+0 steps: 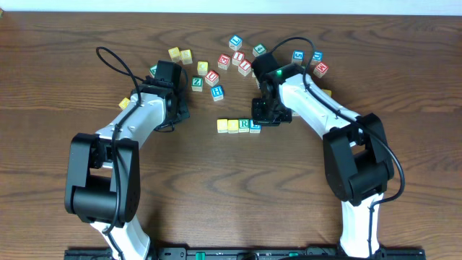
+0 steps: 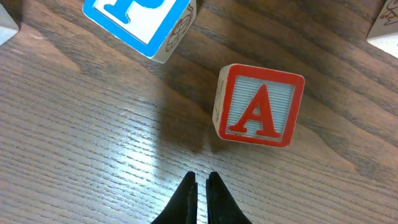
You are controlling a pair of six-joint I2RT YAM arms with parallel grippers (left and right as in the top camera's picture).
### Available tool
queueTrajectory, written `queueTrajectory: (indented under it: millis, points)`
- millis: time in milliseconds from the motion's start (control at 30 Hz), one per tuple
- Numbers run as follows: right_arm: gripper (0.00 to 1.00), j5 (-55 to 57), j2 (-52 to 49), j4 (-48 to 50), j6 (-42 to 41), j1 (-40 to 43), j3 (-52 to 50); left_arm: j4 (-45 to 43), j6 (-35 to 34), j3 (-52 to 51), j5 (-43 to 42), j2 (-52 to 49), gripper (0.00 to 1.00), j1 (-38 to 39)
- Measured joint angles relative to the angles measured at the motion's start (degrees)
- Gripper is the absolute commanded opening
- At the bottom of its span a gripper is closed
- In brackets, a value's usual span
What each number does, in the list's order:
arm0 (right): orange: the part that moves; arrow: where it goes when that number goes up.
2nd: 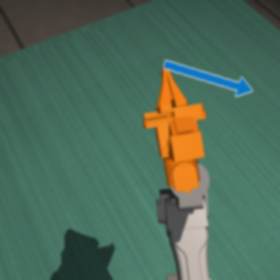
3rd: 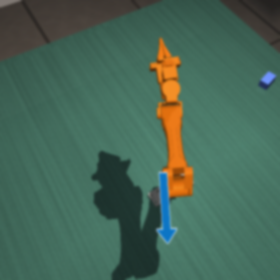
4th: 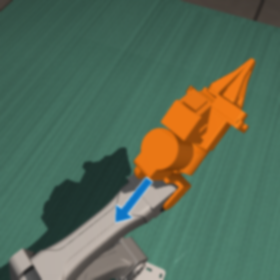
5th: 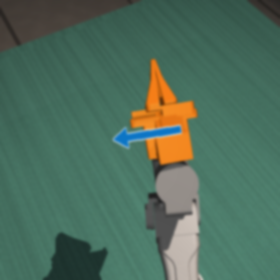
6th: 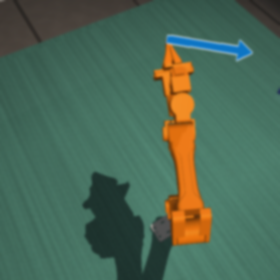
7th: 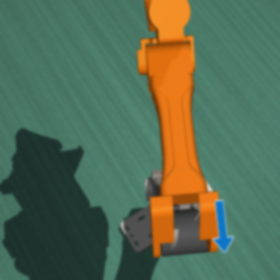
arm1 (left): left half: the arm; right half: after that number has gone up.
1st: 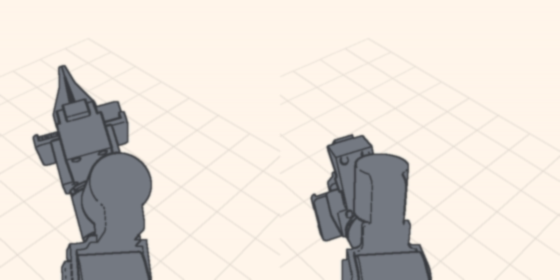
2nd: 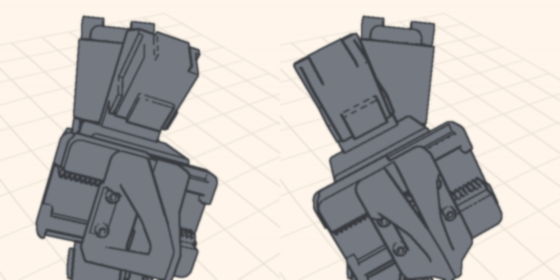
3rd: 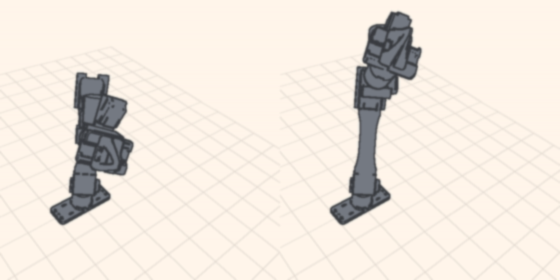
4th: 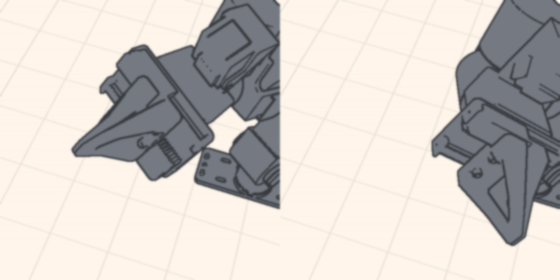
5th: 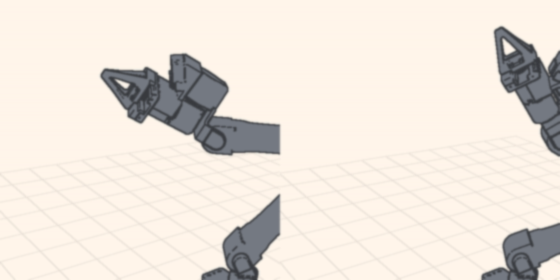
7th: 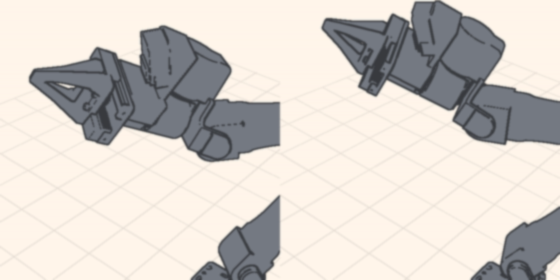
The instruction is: Spell out CORL
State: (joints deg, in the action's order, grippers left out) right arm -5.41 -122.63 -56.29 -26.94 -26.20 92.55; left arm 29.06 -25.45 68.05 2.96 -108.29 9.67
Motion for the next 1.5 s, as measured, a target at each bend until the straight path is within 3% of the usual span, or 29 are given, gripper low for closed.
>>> queueTrajectory:
  millis: [267, 433, 800, 1500]
  points:
    - [0.02, 0.33, 0.00, 1.29, -0.28, -2.12, -0.04, 0.09, 0.00, 0.00, 0.00, 0.00, 0.08, 0.00]
    - [0.08, 2.47, 0.00, 2.62, 0.20, -1.27, 0.00, 0.13, 0.00, 0.00, 0.02, 0.00, 0.08, 0.00]
    - [0.10, 3.39, 0.00, 15.41, 3.32, 0.94, 0.44, 0.28, 0.00, 0.00, 0.00, 0.00, 0.08, 0.00]
    - [0.10, 8.57, -3.58, 18.60, 3.50, 6.56, 0.46, 0.31, 0.00, 0.00, 0.02, 0.02, 0.08, 0.00]
